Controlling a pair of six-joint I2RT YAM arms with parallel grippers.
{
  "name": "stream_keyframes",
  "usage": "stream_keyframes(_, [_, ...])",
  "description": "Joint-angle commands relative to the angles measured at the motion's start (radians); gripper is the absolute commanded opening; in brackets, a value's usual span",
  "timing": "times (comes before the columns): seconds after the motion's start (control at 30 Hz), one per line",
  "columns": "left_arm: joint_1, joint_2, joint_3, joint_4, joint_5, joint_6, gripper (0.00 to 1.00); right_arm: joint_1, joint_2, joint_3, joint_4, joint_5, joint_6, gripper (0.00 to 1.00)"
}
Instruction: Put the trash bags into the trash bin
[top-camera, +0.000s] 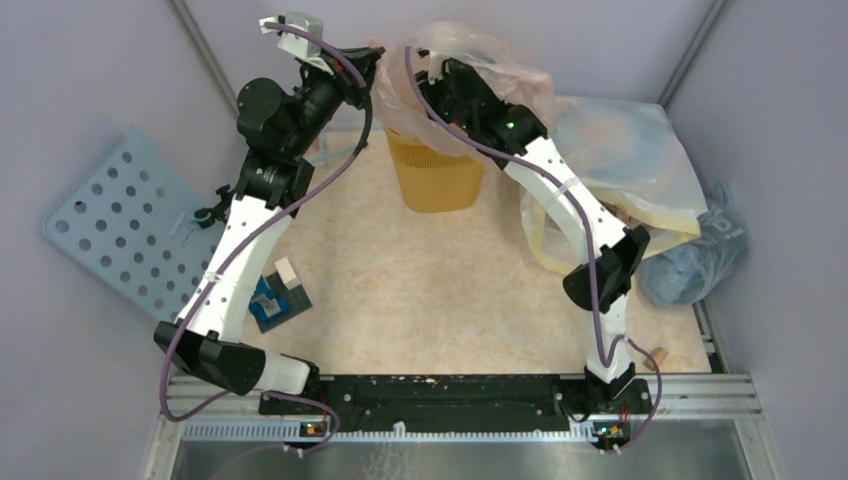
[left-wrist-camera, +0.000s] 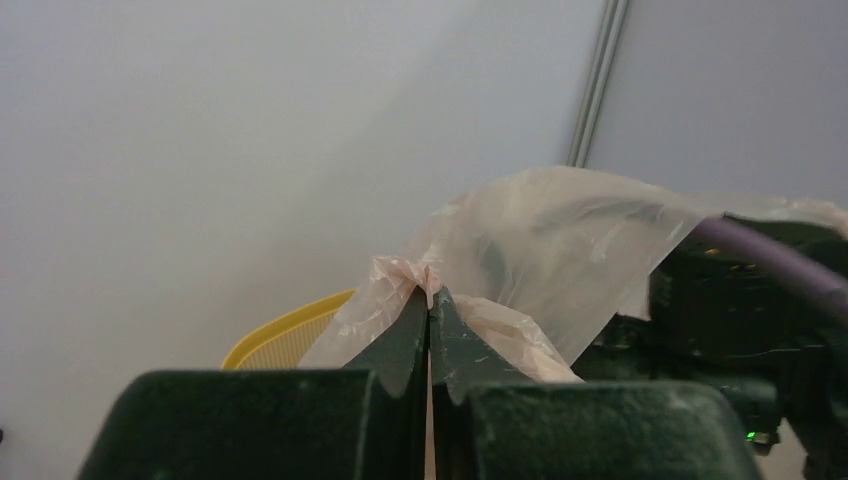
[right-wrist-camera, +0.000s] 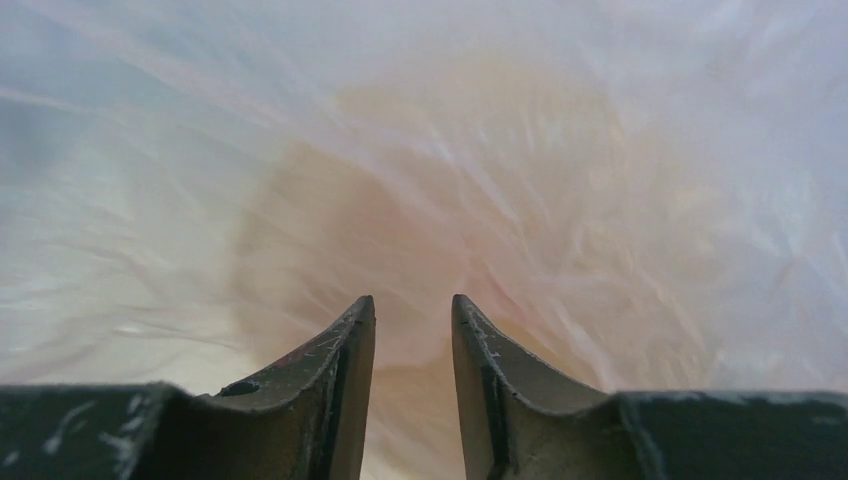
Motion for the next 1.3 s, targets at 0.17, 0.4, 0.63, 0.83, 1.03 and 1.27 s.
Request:
stream_keyframes(0.17, [0.039,-0.051,-0.04,0.063,0.041,-0.064,0.0,0.011,-0.126,-0.079,0.064,0.005,0.008,0.3])
stream_keyframes(0.4, [0.05,-0.032,-0.006,0.044,0.032,-0.055,0.0,0.046,-0.204,-0.177,0.154,-0.15,-0.062,0.4])
stream_keyframes(0.63, [0.056,-0.084,-0.045,0.1,-0.028,-0.036,0.0,0.066,-0.264,-0.228,0.179,-0.202,-0.077,0.47])
stream_keyframes(0.83, [0.057,-0.153,-0.098,0.145,-0.105,0.008,0.0,0.066,-0.291,-0.307,0.201,-0.151,-0.086,0.42])
stream_keyframes(1.03, [0.059,-0.109,-0.085,0.129,-0.111,0.021,0.0,0.089,-0.417,-0.466,0.36,-0.241,-0.082,0.53])
stream_keyframes(1.27, [0.063,-0.091,-0.075,0.15,-0.098,0.012,0.0,0.09,-0.515,-0.494,0.397,-0.237,-0.037,0.71])
